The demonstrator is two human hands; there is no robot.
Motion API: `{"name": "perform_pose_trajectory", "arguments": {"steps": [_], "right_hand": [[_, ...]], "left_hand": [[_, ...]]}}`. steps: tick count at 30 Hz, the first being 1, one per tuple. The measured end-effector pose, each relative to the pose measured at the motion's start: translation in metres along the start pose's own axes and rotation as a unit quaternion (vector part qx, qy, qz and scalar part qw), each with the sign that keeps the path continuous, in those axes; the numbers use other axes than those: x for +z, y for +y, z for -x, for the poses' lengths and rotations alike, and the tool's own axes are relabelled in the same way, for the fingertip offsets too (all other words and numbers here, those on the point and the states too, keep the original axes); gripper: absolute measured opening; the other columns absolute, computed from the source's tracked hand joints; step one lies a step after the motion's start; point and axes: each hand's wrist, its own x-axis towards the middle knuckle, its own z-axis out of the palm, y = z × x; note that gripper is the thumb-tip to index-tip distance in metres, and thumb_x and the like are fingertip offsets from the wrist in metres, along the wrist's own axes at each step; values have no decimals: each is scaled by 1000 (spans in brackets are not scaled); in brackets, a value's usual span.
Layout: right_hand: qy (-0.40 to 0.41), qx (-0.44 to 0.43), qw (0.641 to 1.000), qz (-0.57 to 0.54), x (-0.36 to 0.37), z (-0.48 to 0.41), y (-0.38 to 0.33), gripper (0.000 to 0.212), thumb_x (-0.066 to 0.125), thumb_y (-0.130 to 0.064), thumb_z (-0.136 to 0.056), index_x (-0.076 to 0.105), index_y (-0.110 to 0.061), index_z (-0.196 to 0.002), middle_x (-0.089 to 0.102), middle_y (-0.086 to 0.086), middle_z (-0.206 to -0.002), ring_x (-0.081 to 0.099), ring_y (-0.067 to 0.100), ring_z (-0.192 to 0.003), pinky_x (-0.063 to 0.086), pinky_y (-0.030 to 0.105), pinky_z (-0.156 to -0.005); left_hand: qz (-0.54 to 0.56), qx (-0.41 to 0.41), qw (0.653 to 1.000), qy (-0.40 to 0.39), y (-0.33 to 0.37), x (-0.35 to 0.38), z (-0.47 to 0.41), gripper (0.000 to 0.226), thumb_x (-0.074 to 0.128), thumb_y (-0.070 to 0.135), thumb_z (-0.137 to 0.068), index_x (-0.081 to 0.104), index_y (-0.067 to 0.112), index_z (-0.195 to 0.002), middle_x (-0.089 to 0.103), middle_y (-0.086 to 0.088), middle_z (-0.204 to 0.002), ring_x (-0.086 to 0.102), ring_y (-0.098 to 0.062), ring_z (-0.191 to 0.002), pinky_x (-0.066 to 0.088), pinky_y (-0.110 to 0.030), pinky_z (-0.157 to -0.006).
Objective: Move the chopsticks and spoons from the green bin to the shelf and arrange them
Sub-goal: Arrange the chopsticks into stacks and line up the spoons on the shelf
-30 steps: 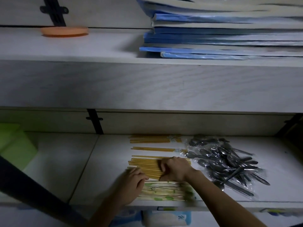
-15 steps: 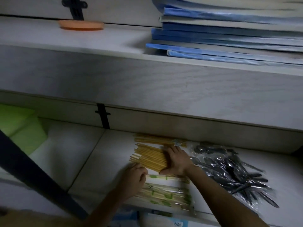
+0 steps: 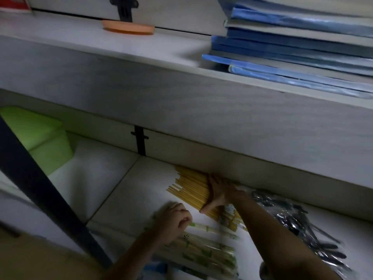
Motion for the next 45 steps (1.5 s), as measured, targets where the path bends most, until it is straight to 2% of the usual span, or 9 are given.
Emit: {"name": "perform_pose_trajectory", "arguments": {"steps": [4,7,12,19,23,33,38,42,45], "right_hand": [[-8,2,1000,5,-3,-6,3,136,76,-68,-50,-9,-25,-147,-6,3,-158,3,30,-145,16,50,-117],[-9,-3,1000,8,-4,-9,5,137,75,-70,-47,-7,-27,-147,-5,2,-157,4,30,-145,18,51,-116],[4,-11,999,41,-6,-12,3,134,74,-72,-46,-2,-28,-147,2,3,-157,8,30,-144,17,49,-117],[-7,-23,1000,2,-2,-9,-1,125,76,-67,-48,7,-31,-146,8,1,-154,14,29,-140,27,50,-112],[-6,-30,999,20,2,-8,-5,125,74,-70,-47,10,-26,-146,16,5,-153,21,28,-137,29,45,-112],[72,-72,993,56,22,2,-27,90,69,-58,-61,36,-13,-132,31,10,-140,33,29,-122,37,37,-98],[87,-74,992,58,25,3,-40,81,70,-51,-63,39,-10,-126,42,11,-129,42,28,-114,42,35,-91],[93,-69,993,36,25,2,-48,59,69,-39,-67,49,-14,-117,58,10,-116,57,26,-101,48,33,-80],[105,-59,992,47,23,3,-52,51,68,-35,-69,57,-14,-114,62,9,-112,60,28,-100,49,33,-80]], "left_hand": [[44,-4,999,-19,-6,3,1,55,25,52,-79,63,18,-98,56,3,-105,39,-1,-98,29,-10,-86],[66,-16,997,-26,-5,1,0,60,23,54,-76,65,14,-92,60,0,-98,47,-6,-94,34,-14,-88],[71,-59,995,23,-2,-3,-3,17,48,23,-91,64,16,-92,55,6,-95,51,-7,-95,45,-20,-89],[83,-142,983,78,2,4,-14,18,48,14,-91,60,17,-104,54,5,-108,45,-1,-96,38,-11,-82],[113,-192,971,82,-1,8,-19,18,48,11,-91,61,16,-104,60,1,-109,50,-2,-91,39,-9,-70],[44,-233,956,175,-8,12,-15,22,48,6,-88,63,15,-100,58,1,-109,45,-12,-109,39,-20,-93],[36,-240,955,171,-12,11,-14,22,48,7,-88,64,15,-101,59,1,-110,46,-13,-110,41,-23,-95],[53,-250,953,166,-15,7,-13,24,47,7,-90,65,13,-105,61,-2,-112,50,-14,-110,41,-24,-98],[82,-256,950,159,-14,3,-12,24,46,5,-90,66,8,-103,65,-6,-109,55,-16,-108,43,-26,-98]]}}
